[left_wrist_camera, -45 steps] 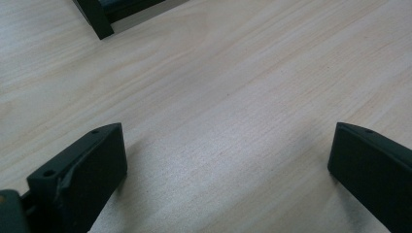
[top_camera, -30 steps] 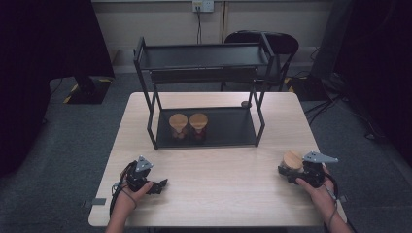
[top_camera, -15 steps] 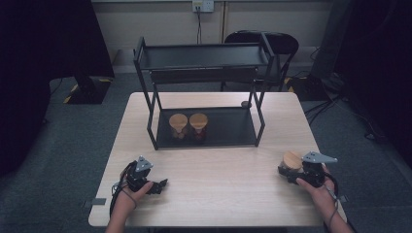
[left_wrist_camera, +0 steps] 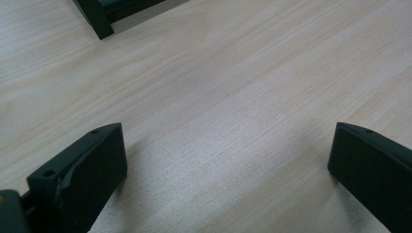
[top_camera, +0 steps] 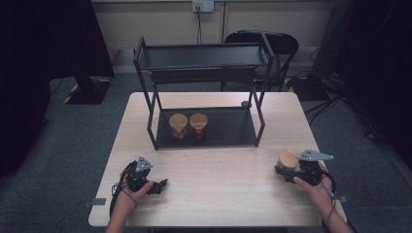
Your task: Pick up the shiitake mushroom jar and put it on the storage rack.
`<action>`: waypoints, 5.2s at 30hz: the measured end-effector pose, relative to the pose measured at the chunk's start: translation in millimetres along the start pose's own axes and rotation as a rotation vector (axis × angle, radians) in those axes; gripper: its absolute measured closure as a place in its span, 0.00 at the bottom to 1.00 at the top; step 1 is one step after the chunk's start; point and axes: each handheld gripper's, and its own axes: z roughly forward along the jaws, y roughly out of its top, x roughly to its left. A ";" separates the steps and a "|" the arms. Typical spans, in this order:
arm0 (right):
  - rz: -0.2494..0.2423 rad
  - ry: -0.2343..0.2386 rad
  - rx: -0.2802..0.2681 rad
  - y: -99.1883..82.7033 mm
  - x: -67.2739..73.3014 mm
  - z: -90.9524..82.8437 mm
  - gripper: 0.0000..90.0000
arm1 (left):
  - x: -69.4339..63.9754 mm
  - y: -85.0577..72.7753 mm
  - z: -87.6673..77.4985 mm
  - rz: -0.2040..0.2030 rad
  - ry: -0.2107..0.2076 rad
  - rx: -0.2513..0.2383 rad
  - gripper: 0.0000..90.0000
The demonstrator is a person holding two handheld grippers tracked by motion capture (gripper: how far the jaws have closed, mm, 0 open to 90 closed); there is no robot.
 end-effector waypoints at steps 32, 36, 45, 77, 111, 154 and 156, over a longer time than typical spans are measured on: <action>-0.046 0.072 0.010 36.1 22.3 25.7 0.28 | 0.0 0.0 0.0 0.000 0.000 0.000 0.00; -0.043 0.073 0.010 39.6 22.6 27.7 0.28 | 0.0 0.0 0.0 0.000 0.000 0.000 0.00; -0.049 0.076 0.011 47.1 22.9 32.8 0.28 | 0.0 0.0 0.0 0.000 0.000 0.000 0.00; -0.063 0.101 0.018 78.3 38.1 64.2 0.28 | 0.0 0.0 0.0 0.000 0.000 0.000 0.00; -0.101 0.126 0.038 108.9 63.4 112.5 0.28 | 0.3 -0.1 -0.2 0.003 -0.002 0.001 0.00; -0.075 0.081 0.056 141.0 69.3 186.1 0.28 | 0.8 -0.4 -0.3 0.006 -0.007 -0.001 0.00; -0.072 0.077 0.056 142.2 68.8 188.5 0.28 | 1.0 -0.4 -0.5 0.007 -0.008 0.001 0.00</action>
